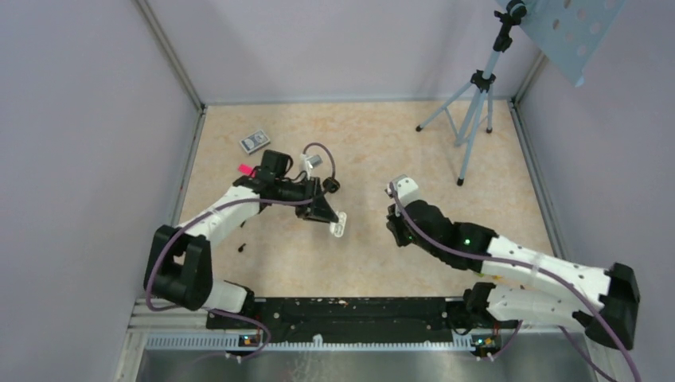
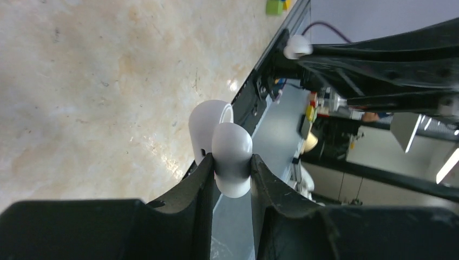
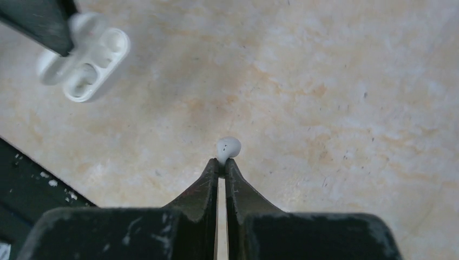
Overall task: Insert the wireless bluetooth earbuds into the charging case
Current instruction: Insert the right earbud into the right side groove of the charging case.
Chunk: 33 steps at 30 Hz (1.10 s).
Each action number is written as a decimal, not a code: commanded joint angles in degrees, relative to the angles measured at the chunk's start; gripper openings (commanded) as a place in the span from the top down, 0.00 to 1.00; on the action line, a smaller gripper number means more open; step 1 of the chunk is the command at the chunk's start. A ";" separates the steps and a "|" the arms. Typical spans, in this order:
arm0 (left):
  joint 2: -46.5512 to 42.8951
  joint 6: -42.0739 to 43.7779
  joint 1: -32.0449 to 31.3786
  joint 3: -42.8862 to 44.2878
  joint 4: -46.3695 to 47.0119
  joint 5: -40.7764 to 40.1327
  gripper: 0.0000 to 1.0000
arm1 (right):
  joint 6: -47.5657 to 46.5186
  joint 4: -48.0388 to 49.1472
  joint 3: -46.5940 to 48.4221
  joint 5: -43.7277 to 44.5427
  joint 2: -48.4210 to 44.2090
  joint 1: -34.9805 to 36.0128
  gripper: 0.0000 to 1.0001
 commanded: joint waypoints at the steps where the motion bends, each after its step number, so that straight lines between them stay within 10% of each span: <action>1: 5.78 12.42 -3.88 7.65 -8.97 3.15 1.00 | -17.54 5.45 -2.47 -7.07 -9.33 -0.29 1.00; 16: 21.21 32.68 -10.12 23.75 -23.65 9.81 1.00 | -53.89 1.45 -1.19 -29.95 -15.48 -0.27 1.00; 33: 25.53 31.97 -16.33 29.37 -31.77 8.57 1.00 | -76.04 -3.68 4.91 -21.45 -5.23 3.04 1.00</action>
